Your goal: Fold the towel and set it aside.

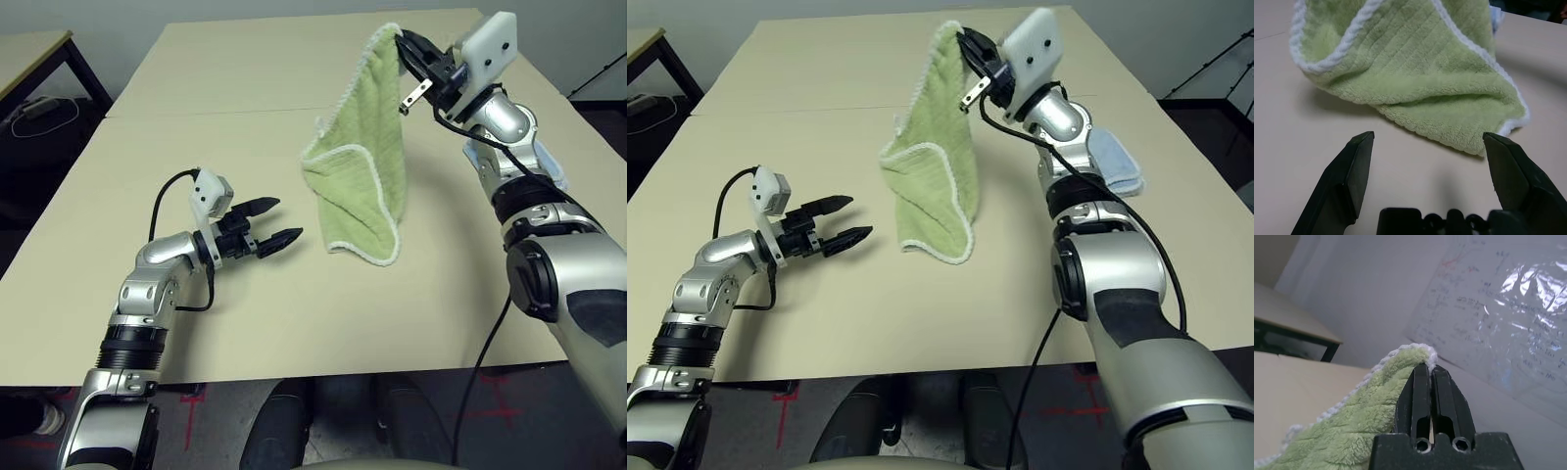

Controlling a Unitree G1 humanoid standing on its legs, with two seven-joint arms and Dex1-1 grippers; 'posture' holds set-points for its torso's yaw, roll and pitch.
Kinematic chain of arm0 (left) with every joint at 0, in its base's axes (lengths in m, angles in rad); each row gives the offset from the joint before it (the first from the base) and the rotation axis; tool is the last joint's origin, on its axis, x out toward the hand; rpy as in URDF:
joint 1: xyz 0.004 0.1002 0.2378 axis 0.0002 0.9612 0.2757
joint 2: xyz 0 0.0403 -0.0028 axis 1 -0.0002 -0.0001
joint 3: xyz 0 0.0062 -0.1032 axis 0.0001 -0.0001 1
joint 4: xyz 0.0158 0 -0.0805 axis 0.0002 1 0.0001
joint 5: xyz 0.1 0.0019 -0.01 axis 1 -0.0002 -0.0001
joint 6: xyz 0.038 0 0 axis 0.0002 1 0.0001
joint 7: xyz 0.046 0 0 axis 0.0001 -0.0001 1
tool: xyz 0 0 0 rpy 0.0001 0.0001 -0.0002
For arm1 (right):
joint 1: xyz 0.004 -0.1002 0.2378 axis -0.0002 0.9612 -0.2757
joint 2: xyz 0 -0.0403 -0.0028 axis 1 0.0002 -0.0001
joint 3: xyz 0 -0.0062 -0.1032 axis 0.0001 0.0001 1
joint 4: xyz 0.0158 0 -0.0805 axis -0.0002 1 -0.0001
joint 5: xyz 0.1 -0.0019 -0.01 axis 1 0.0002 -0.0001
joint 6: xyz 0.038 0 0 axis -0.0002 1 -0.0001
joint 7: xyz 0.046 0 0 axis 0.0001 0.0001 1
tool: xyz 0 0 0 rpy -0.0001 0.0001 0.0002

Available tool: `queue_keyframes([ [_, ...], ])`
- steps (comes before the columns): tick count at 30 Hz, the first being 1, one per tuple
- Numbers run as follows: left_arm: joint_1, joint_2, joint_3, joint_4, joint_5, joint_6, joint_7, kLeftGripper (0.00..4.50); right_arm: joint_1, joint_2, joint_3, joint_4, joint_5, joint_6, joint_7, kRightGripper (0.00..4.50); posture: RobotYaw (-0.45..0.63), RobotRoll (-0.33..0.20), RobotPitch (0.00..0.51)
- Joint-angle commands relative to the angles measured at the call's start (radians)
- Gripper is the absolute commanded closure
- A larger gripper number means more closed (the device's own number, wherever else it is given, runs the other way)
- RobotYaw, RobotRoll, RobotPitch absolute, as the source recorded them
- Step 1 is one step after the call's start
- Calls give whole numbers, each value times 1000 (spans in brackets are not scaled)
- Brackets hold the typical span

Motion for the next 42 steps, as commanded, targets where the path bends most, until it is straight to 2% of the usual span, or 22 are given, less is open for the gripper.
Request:
queue_keyframes([
  [1,-10,-8,-12,29,15,-13,-2,0,-54,8,-34,-27,56,-41,17,4485,29,0,112],
  [10,-29,-21,-20,50,18,-22,-8,0,-162,-6,-88,-18,137,-42,59,4485,21,0,115],
  [17,-47,-17,-17,56,15,-15,-12,0,-148,-8,-89,-9,150,-27,112,4485,32,0,117],
  [22,-163,-61,22,207,51,-115,80,0,-150,1,-93,-34,175,-20,147,4485,30,0,117],
  [26,-220,-66,6,282,65,-142,59,0,-146,1,-91,-45,186,-13,161,4485,20,0,116],
  [33,-225,-56,-24,305,58,-71,-15,0,-140,1,-87,-55,188,-13,167,4485,18,0,114],
  [42,-216,-60,-28,383,81,-10,-22,0,-145,0,-88,-52,189,-1,169,4485,27,0,115],
])
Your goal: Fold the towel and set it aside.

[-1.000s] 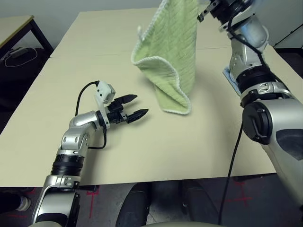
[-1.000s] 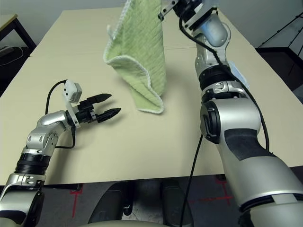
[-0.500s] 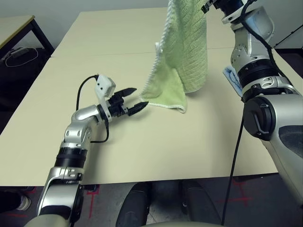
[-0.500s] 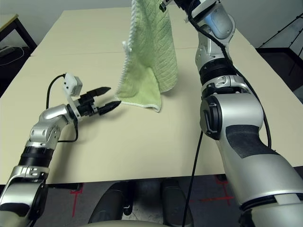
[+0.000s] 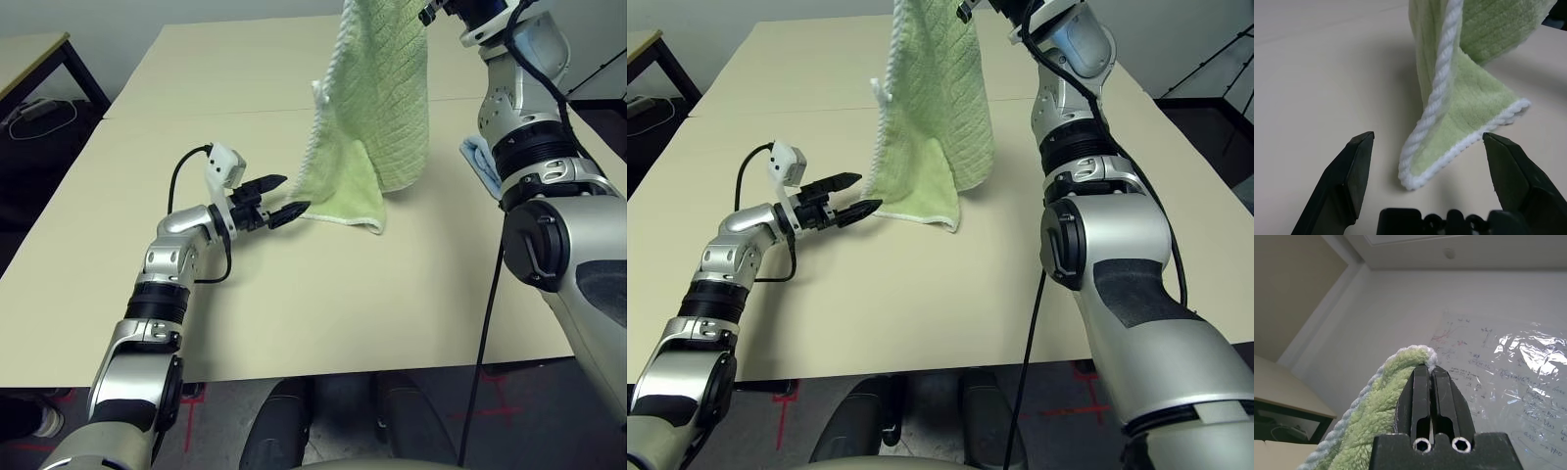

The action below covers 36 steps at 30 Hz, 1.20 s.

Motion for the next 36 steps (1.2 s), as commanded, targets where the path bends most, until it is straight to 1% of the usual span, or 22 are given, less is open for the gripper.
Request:
queue_keyframes([
  [1,7,2,-17,37,17,43,-13,0,-2,-1,-10,-17,13,4,10,4485,27,0,115],
  [4,8,2,-21,52,22,76,-11,0,-2,1,-10,-17,14,6,11,4485,25,0,114],
  [10,6,-7,-21,64,24,91,-7,0,1,1,-9,-19,13,10,12,4485,24,0,115],
  [18,-27,-49,4,113,4,99,8,0,8,2,-5,-25,10,13,14,4485,20,0,116],
  [21,-44,-62,18,131,-3,99,11,602,9,3,-4,-27,10,16,15,4500,17,0,115],
  [25,-57,-68,23,147,-2,97,1,2079,12,4,-3,-30,9,19,15,4500,15,0,114],
  [29,-64,-64,21,156,-2,112,-16,3728,13,4,-3,-31,9,20,14,4500,14,0,114],
  [31,-65,-59,18,156,2,122,-23,4439,13,3,-3,-31,7,20,11,4500,14,0,113],
  [34,-63,-43,8,150,10,148,-41,4477,14,0,-3,-24,4,26,5,4500,15,0,111],
  [36,-55,-20,-5,125,14,180,-65,4477,23,-8,-6,-12,-1,39,-5,4500,16,0,113],
])
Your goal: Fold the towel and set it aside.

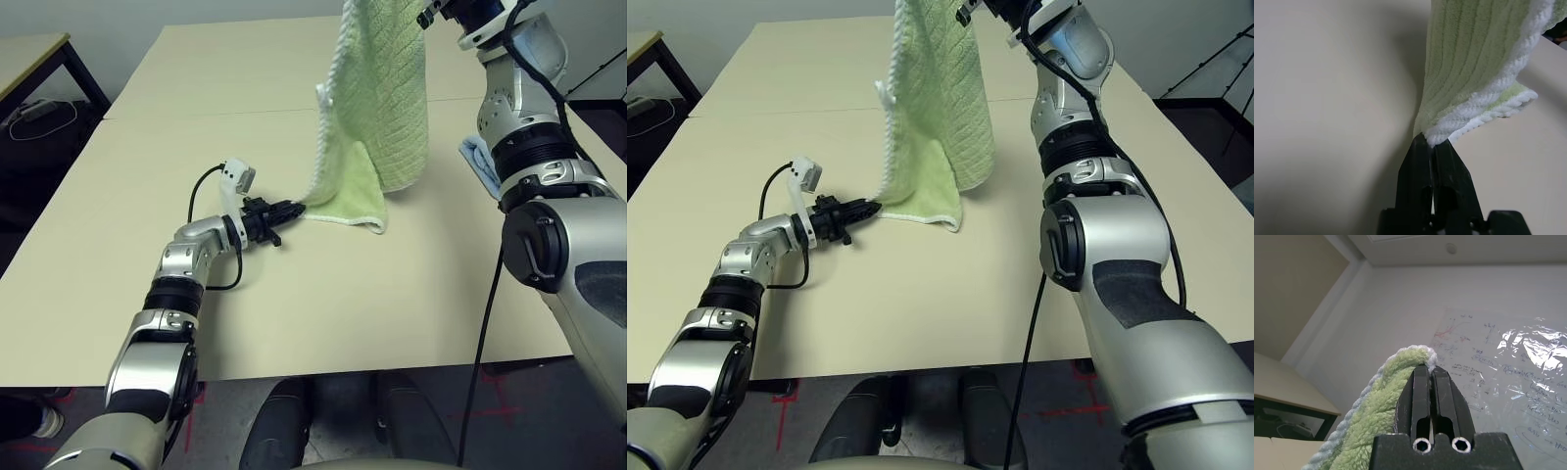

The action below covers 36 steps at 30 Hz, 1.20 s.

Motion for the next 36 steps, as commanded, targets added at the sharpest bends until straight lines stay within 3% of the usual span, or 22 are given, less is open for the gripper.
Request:
queue_keyframes([
  [1,10,45,-21,-37,14,50,-41,4477,23,-16,-9,0,-2,24,-16,4500,18,0,114],
  [4,15,88,-2,-74,12,40,-35,4477,53,-44,-12,20,-12,47,-32,4500,21,0,116],
  [9,39,138,73,-155,37,-133,90,4477,176,-115,6,35,-43,97,-9,4500,29,0,123],
  [18,115,198,112,-403,52,-42,241,4477,386,-189,46,-20,-66,305,101,4500,27,0,143],
  [27,49,321,83,-471,45,110,197,4477,525,-249,41,-258,17,761,207,4500,14,0,179],
  [31,15,377,91,-442,61,115,190,4477,511,-296,4,-275,42,832,191,4500,12,0,195],
  [36,-53,400,113,-358,116,99,303,4477,418,-301,-63,-149,42,753,48,4500,16,0,220],
])
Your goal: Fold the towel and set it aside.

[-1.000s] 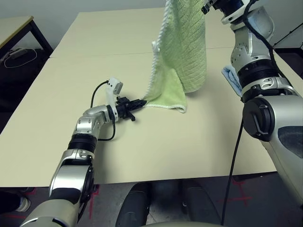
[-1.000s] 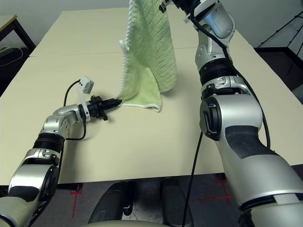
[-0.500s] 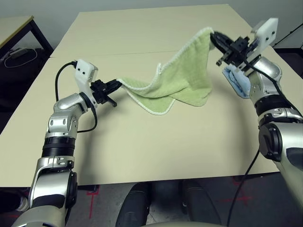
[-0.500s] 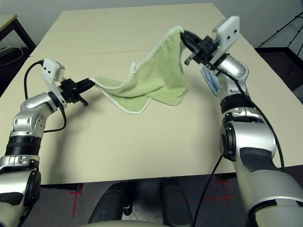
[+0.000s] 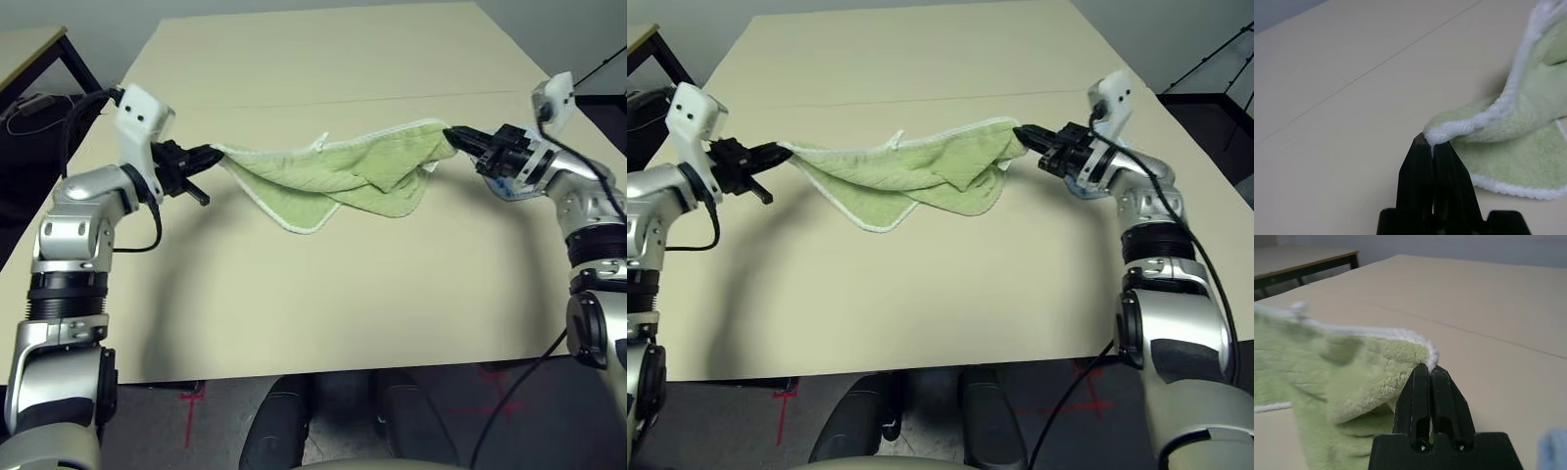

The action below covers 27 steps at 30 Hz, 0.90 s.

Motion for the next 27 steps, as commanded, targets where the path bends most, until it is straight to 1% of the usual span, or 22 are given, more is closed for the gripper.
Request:
queue_keyframes([
  [1,-56,1,20,83,56,-6,115,4477,-62,9,-47,85,7,-57,-109,4500,22,0,231],
  [3,-89,-16,18,136,78,-24,172,4477,-101,35,-55,129,2,-86,-162,4500,24,0,241],
  [5,-149,-46,9,224,115,-88,250,4477,-152,72,-51,181,-15,-124,-229,4500,34,0,262],
  [8,-249,-78,-8,379,167,-190,327,4477,-211,108,-40,254,-42,-169,-290,4500,44,0,274],
  [10,-329,-95,-18,510,195,-263,361,4477,-249,126,-24,296,-73,-202,-332,4500,47,0,285],
  [12,-442,-109,-30,671,228,-356,410,4477,-304,140,-24,336,-93,-239,-394,4500,49,0,291],
  [14,-549,-111,-45,803,262,-440,451,4477,-362,134,-40,368,-100,-274,-456,4500,48,0,297],
  [16,-625,-107,-54,886,285,-500,470,4477,-408,115,-59,391,-101,-300,-520,4500,45,0,298],
  [19,-717,-96,-55,950,301,-595,494,4477,-465,79,-80,406,-101,-350,-554,4500,38,0,299],
  [22,-766,-87,-38,964,292,-678,489,4477,-493,55,-114,406,-77,-394,-524,4500,33,0,303],
  [24,-765,-83,-24,952,275,-729,466,4477,-487,46,-127,401,-67,-417,-477,4500,28,0,308],
  [27,-717,-80,5,919,237,-750,405,4477,-445,46,-135,393,-56,-409,-381,4500,28,0,305],
])
